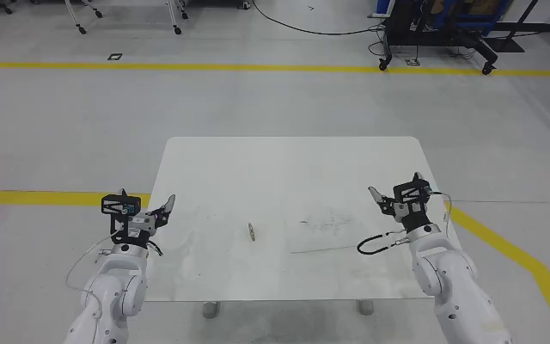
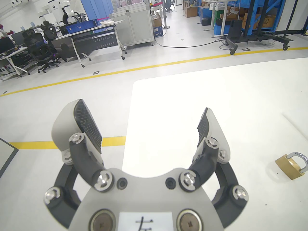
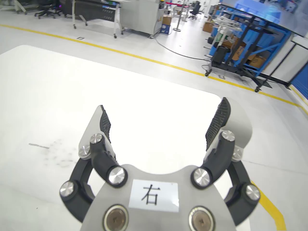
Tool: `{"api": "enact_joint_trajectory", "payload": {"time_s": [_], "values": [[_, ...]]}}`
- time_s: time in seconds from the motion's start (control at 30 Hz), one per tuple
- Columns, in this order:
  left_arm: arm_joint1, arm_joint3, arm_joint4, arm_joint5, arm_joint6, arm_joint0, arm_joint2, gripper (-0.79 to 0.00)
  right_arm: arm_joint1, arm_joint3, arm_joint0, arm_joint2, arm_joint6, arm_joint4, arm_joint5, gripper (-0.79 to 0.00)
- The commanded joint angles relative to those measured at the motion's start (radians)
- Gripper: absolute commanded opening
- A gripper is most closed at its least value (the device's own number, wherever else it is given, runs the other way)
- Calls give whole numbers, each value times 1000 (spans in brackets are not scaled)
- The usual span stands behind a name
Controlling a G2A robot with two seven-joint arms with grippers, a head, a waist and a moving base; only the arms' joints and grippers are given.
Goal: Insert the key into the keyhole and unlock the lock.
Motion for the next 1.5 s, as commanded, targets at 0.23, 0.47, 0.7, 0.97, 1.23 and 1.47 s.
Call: {"api": "enact_joint_trajectory", "payload": {"time_s": [0.23, 0.47, 0.7, 0.97, 1.23, 1.47], "values": [[0, 0, 0, 0, 0, 0, 0, 0, 1, 56, 81, -103, 48, 30, -277, 0], [0, 0, 0, 0, 0, 0, 0, 0, 1, 56, 81, -103, 48, 30, -277, 0], [0, 0, 0, 0, 0, 0, 0, 0, 11, 185, 241, -216, 143, -13, -675, 0], [0, 0, 0, 0, 0, 0, 0, 0, 3, 377, 485, -400, 171, -135, -894, -431], [0, 0, 0, 0, 0, 0, 0, 0, -3, 543, 656, -566, 181, -162, -894, -582], [0, 0, 0, 0, 0, 0, 0, 0, -8, 607, 726, -666, 181, -170, -894, -656]]}}
